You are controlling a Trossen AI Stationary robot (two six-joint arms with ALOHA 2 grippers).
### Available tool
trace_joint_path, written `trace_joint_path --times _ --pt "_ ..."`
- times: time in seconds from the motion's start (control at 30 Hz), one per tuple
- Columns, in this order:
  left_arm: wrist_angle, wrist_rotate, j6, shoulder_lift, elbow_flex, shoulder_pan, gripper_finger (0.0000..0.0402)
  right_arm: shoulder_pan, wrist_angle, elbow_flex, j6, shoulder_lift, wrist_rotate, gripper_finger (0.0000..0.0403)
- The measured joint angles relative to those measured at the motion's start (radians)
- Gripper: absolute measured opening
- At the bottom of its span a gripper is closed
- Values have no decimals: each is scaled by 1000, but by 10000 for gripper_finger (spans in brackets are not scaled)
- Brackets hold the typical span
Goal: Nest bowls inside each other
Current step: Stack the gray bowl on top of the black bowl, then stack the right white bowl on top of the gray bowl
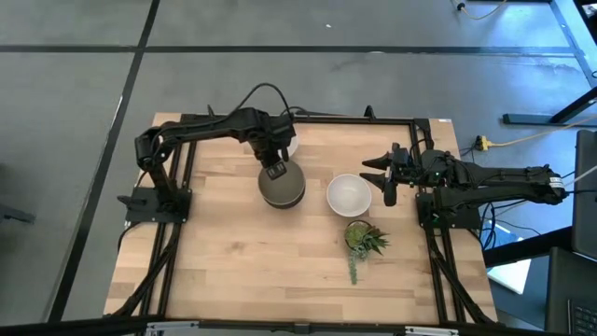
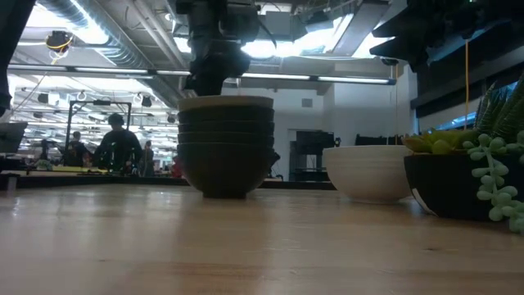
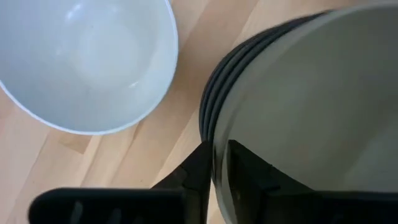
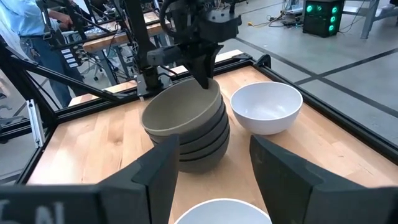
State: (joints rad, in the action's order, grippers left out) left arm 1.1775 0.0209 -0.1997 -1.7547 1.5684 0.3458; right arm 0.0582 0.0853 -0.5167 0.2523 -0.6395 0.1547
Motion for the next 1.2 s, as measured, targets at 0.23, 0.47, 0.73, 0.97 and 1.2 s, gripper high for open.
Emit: trace_joint_path --times 0.23,0.47,0.73,0.97,1.2 --pt "7 1 14 0 0 -2 84 0 2 0 -2 0 0 198" --pt "7 54 51 1 0 -7 167 0 2 0 -23 0 -1 198" --pt "-74 51 91 68 0 -15 188 0 3 0 -23 0 -1 198" --pt "-244 47 141 236 1 -1 189 0 3 0 -23 0 -1 198" --pt "-372 38 211 392 1 -29 190 0 43 0 26 0 -152 198"
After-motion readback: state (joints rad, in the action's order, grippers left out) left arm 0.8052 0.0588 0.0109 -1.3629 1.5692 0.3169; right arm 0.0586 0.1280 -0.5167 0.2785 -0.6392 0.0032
